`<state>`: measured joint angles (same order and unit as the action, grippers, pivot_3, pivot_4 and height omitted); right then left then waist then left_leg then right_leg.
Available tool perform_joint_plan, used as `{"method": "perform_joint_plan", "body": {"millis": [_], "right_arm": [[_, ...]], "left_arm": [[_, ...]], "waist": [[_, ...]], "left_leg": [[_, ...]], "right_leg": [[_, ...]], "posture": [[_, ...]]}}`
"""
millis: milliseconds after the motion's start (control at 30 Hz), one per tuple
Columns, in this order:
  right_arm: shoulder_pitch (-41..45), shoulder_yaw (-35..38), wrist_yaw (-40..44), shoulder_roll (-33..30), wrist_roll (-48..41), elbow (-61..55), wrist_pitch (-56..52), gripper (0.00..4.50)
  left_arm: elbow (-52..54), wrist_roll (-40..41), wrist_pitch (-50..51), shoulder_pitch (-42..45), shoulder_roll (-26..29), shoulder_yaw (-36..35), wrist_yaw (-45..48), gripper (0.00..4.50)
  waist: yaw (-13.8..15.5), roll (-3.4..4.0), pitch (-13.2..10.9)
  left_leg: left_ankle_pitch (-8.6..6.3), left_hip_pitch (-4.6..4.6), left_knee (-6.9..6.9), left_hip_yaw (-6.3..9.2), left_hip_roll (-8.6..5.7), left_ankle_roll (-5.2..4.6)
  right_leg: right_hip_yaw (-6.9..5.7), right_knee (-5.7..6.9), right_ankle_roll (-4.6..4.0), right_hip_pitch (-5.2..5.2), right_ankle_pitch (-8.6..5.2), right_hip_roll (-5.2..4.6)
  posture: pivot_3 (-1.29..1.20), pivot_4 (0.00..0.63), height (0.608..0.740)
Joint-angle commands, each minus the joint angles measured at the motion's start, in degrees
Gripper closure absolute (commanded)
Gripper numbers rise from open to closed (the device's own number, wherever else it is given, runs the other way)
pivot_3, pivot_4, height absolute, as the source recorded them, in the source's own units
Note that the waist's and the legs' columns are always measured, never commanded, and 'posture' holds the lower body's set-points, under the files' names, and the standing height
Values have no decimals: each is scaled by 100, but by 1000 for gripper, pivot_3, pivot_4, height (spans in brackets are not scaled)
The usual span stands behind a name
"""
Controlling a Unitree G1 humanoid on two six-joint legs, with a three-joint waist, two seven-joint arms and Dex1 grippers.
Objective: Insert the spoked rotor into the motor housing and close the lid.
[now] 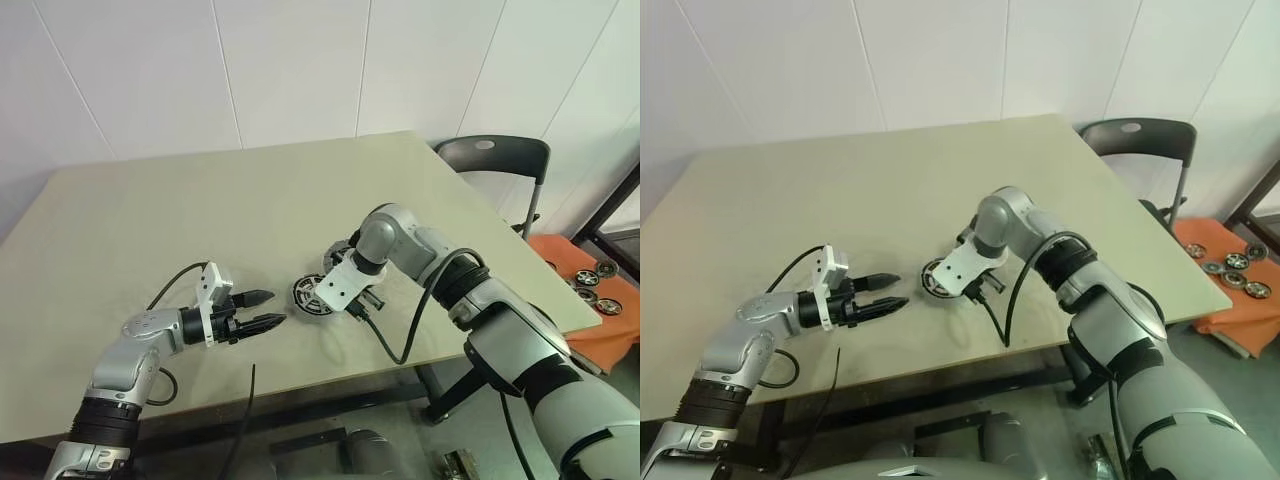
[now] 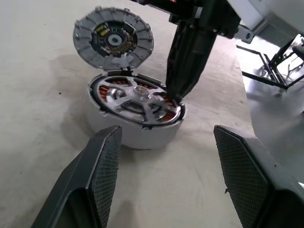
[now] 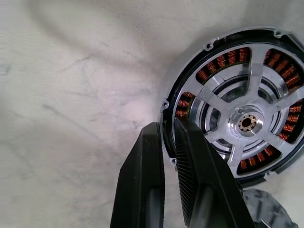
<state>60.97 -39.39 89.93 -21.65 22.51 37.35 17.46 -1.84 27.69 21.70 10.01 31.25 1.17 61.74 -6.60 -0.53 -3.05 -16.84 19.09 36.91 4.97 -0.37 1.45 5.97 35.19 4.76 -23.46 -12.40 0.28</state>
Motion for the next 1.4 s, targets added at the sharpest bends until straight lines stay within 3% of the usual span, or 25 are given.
{"method": "perform_joint_plan", "body": {"millis": [33,433,833,1000,1400], "right_arm": [[99,44,253,-190,-202,-223,-263,4403],[9,-347,257,-548,-798,-840,-1114,4403],[405,-136,-78,799,-842,60,-3205,4403],[564,-62,-332,1114,-686,598,-3296,4403],[813,47,-871,1453,-457,1589,-3088,4403]], "left_arm": [[-3,-31,-121,183,-25,-33,37,1215],[-244,-126,-178,403,-112,35,171,1215],[171,-54,-63,44,-95,-101,-26,1215],[355,-1,-4,-117,-69,-162,-122,1215],[426,44,79,-109,-84,-151,-187,1215]], "waist": [[48,1,0],[115,1,-1],[-17,-6,4],[-91,-5,3],[-205,-8,5]], "left_leg": [[0,4,2,1,0,0],[0,20,8,1,-4,0],[0,0,9,0,7,0],[0,-59,4,-3,10,0],[0,-77,8,-5,10,1]], "right_leg": [[-1,-1,0,-3,1,0],[-4,-3,-16,-15,9,-3],[-3,16,-14,-12,8,12],[-3,30,-18,24,8,15],[-4,32,-19,29,9,15]], "posture": [[0,0,740],[0,0,740],[0,0,740],[0,0,740],[0,0,740]]}}
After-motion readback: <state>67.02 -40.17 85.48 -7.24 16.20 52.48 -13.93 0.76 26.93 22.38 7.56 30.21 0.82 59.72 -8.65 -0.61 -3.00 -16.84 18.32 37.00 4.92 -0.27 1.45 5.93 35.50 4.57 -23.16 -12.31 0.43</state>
